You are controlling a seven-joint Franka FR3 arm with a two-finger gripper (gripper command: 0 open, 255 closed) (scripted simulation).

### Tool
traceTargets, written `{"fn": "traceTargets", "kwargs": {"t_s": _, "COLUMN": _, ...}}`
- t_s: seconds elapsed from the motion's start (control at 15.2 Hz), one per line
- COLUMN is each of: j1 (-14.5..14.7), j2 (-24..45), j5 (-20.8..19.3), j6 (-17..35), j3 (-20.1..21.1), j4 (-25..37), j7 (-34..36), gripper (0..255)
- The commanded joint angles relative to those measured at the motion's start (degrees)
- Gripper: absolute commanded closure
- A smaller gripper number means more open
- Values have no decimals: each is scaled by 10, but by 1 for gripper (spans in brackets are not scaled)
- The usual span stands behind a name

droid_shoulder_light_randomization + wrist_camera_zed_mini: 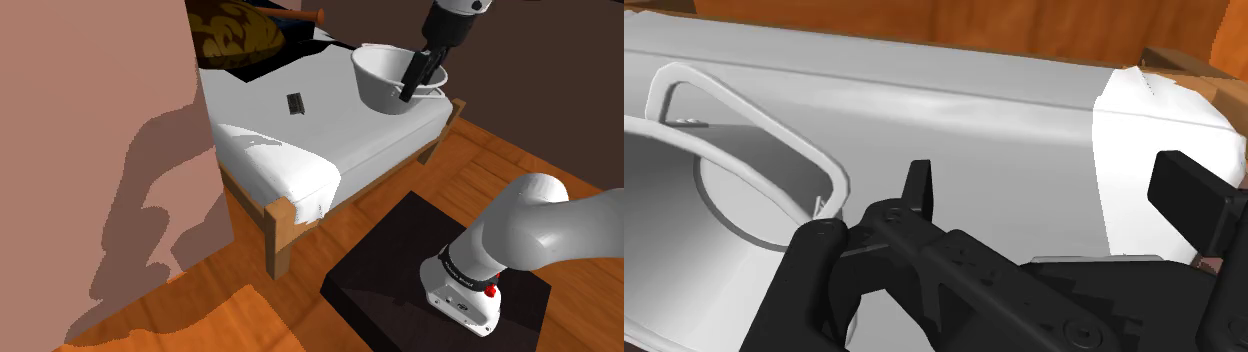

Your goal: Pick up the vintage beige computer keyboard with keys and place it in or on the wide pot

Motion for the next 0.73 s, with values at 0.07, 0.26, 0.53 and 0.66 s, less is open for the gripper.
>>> {"fn": "traceTargets", "kwargs": {"t_s": 0.07, "j1": -3, "j2": 17, "j5": 3, "j6": 16, "j3": 7, "j4": 1, "j7": 16, "gripper": 0}}
{"fn": "traceTargets", "kwargs": {"t_s": 0.26, "j1": -14, "j2": 71, "j5": 9, "j6": 62, "j3": 29, "j4": 11, "j7": 62, "gripper": 0}}
{"fn": "traceTargets", "kwargs": {"t_s": 0.53, "j1": -29, "j2": 150, "j5": 8, "j6": 117, "j3": 55, "j4": 36, "j7": 124, "gripper": 0}}
{"fn": "traceTargets", "kwargs": {"t_s": 0.66, "j1": -38, "j2": 192, "j5": 5, "j6": 141, "j3": 67, "j4": 54, "j7": 155, "gripper": 0}}
